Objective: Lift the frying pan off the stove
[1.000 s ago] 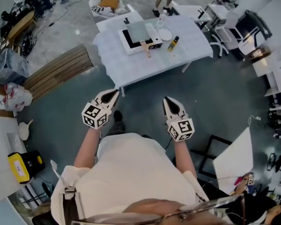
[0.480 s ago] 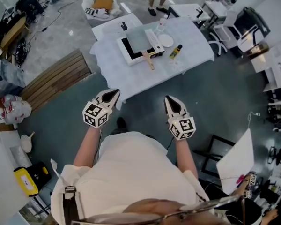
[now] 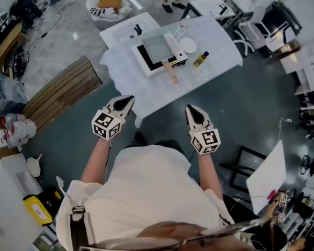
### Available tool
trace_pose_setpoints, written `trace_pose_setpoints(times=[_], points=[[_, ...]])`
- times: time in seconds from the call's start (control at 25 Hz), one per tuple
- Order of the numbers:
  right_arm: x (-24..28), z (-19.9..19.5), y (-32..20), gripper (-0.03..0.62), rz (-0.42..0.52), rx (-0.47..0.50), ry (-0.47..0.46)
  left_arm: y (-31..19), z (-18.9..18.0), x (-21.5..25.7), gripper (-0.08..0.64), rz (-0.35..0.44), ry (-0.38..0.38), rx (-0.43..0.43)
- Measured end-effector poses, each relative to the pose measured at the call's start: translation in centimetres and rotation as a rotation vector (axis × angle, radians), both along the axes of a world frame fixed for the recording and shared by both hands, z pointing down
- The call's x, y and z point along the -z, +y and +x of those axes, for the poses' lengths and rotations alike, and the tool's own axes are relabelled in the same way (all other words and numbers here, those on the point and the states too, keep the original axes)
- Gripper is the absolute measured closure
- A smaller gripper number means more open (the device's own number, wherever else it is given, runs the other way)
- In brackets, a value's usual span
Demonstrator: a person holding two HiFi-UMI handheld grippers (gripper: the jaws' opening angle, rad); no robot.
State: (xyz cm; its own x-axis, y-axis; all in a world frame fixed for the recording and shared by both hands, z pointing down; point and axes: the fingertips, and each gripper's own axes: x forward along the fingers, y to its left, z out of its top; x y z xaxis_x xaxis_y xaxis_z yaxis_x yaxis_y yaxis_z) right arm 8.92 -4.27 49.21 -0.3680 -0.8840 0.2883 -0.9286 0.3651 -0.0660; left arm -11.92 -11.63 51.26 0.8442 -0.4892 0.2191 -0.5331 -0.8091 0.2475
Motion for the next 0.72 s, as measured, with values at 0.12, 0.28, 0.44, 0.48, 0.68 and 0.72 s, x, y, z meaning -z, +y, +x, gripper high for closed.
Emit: trace_pose_setpoints(times=[0.12, 0.28, 0.44, 0.48, 0.68, 0.72], points=[[-0.4, 0.3, -0.7, 0.556, -0.015, -0.010, -0.003, -0.9, 0.1, -0.2, 0.531, -0.013, 0.003, -0.004], [-0.6, 0.6, -1.8, 0.555, -0.020, -0.011, -0.008, -1.7, 0.6, -0.9, 0.531, -0.035, -0.005, -0.008], [-0.9, 1.2, -3.3, 0.555, -0.028, 0.012, -0.002, -2.7, 1.4, -1.8, 0.530, -0.073, -0.021, 0.009], [-1.0, 1.5, -3.8, 0.555, -0.029, 0.019, -0.003, -3.0, 1.6, -1.9, 0.530, -0.075, -0.022, 0.015], [-2.1, 3.0, -7.1, 0.555, -0.037, 0.072, -0.027, -4.9, 3.0, -2.3, 0.530, -0.081, -0.013, 0.063], [-2.2, 3.3, -7.9, 0.555, -0.040, 0.087, -0.033, -5.4, 3.4, -2.3, 0.529, -0.089, -0.010, 0.076]])
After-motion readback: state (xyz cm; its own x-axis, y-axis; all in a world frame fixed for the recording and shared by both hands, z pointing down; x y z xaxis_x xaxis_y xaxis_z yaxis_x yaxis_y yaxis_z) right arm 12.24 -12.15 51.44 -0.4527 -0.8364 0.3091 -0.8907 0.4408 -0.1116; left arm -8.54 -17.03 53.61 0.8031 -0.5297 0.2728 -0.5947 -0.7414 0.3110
